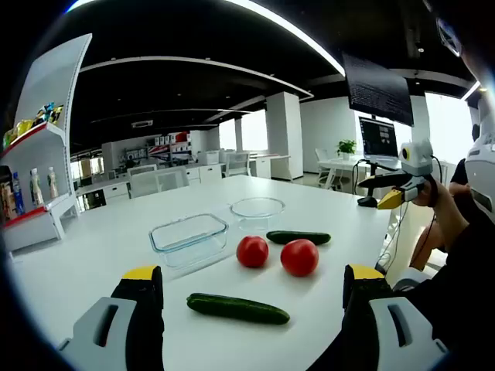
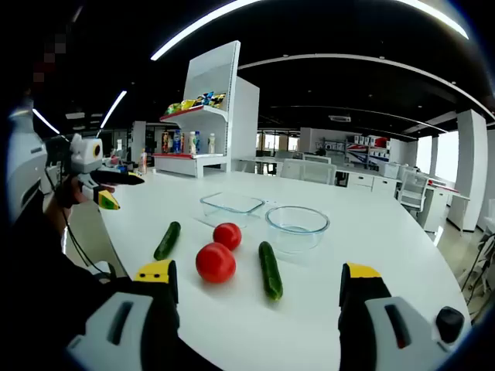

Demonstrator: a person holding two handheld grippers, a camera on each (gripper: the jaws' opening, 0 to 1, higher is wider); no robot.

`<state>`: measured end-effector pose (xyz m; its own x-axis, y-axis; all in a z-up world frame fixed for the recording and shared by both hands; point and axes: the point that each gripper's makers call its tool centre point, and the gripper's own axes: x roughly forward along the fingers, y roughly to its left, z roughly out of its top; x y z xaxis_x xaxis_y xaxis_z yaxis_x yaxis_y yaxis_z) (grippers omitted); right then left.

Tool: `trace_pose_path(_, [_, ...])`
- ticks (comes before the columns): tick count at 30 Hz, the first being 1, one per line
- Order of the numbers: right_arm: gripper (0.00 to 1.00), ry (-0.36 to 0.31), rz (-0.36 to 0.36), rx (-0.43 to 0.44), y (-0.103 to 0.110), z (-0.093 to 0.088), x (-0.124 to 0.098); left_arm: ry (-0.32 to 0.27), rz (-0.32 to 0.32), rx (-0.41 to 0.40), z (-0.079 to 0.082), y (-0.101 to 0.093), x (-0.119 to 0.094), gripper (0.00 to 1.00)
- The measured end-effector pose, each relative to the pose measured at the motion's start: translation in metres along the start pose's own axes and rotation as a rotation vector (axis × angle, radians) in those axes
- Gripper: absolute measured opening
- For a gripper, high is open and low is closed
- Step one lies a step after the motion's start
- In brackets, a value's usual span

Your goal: Sort the scattered tomatoes and cucumbers on the table and place them into their respective storage containers

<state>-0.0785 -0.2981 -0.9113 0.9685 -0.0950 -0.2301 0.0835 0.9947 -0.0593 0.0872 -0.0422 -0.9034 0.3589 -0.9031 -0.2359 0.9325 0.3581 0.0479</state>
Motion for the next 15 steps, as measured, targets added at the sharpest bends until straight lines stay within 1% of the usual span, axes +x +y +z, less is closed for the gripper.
trace_pose_path(3, [0.82, 0.01, 0.022, 0.016, -0.005, -0.003, 0.012, 0.012, 0.006, -0.004, 0.001, 0.007, 0.003, 0.95])
trace_pose_path(6, [0.82, 0.029, 0.034, 0.021, -0.01, -0.008, 0.028, 0.016, 0.026, -0.006, 0.003, 0.019, 0.01, 0.95])
trace_pose_path(9, [0.83, 0.063, 0.084, 0.02, -0.011, -0.014, 0.049, 0.032, 0.036, 0.005, 0.0, 0.03, 0.02, 0.95])
trace_pose_path(10, [0.84, 0.075, 0.11, 0.011, -0.009, -0.015, 0.056, 0.018, 0.011, 0.037, 0.004, 0.03, 0.024, 0.94])
trace_pose_path(11, [0.84, 0.113, 0.135, -0.005, -0.008, -0.017, 0.063, 0.011, -0.018, 0.048, 0.008, 0.029, 0.027, 0.91])
trace_pose_path(12, [0.84, 0.123, 0.15, -0.014, -0.006, -0.016, 0.066, 0.02, -0.021, 0.033, 0.011, 0.032, 0.029, 0.89])
trace_pose_path(13, [0.84, 0.124, 0.164, -0.02, -0.003, -0.012, 0.069, 0.027, -0.022, 0.016, 0.014, 0.034, 0.031, 0.9])
trace_pose_path(15, [0.85, 0.11, 0.173, -0.029, 0.0, -0.004, 0.072, 0.018, -0.013, -0.007, 0.019, 0.039, 0.034, 0.92])
